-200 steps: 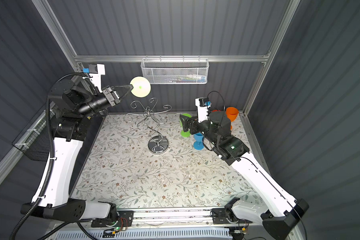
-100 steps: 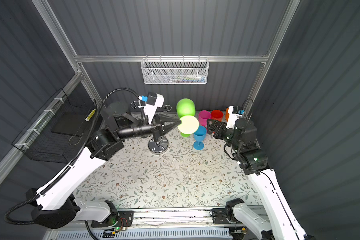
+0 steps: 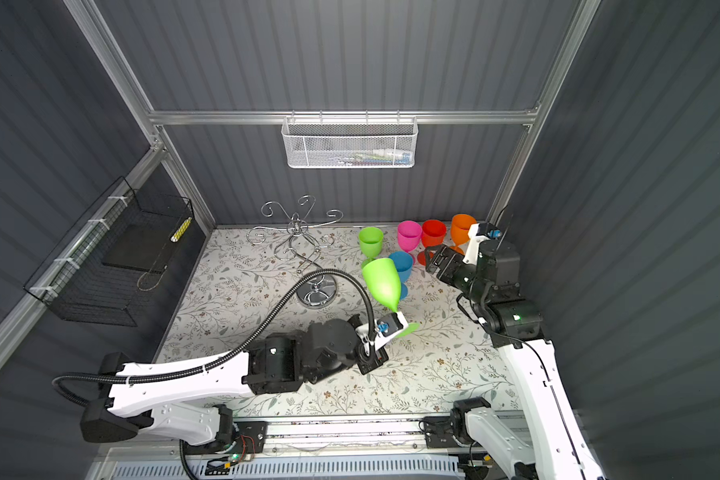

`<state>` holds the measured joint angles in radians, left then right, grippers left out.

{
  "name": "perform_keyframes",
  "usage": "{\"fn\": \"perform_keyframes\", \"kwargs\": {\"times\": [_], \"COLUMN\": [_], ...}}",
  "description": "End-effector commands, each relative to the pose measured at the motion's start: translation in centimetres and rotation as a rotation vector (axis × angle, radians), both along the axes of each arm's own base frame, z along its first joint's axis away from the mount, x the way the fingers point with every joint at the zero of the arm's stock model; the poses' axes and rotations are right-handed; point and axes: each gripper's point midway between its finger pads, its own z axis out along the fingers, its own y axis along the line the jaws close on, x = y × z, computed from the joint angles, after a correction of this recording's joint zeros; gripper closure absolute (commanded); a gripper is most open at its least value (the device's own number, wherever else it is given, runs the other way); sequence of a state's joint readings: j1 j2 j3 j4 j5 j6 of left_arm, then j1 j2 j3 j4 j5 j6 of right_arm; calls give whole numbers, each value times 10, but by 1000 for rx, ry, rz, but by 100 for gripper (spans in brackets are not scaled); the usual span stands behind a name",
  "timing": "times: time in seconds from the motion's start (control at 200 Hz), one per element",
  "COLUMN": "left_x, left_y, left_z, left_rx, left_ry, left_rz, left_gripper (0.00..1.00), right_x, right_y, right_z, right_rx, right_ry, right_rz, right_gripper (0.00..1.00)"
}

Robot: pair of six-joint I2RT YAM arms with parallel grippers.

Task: Take the wine glass off the wine glass rack
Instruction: 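Swing the lime-green glass toward the robot and turn it upright with left gripper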

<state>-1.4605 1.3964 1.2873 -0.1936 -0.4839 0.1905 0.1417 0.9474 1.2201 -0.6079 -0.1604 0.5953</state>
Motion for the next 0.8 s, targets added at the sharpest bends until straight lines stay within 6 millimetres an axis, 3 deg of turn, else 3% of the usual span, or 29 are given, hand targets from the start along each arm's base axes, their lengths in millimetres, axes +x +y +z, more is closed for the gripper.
{"fn": "perform_keyframes", "kwargs": {"times": [0.0, 0.115, 0.38, 0.795], "left_x": [10, 2, 8, 16], "left_y": [5, 2, 18, 32], "left_z": [1, -21, -72, -114], "left_rx": [52, 134, 263, 373], "left_ry": [-199, -292, -404, -506], "left_rz": [164, 222, 351, 426], "left_gripper": [100, 100, 100, 100], "right_x": [-7, -8, -15, -8], "right_y": [-4, -7, -7, 56], "right_z": [6, 4, -4, -23], "right_rx": [-12, -27, -103, -325], "right_ry": [1, 32, 91, 172], "right_rz": [-10, -22, -5, 200], "right_gripper": [10, 11, 15, 19]}}
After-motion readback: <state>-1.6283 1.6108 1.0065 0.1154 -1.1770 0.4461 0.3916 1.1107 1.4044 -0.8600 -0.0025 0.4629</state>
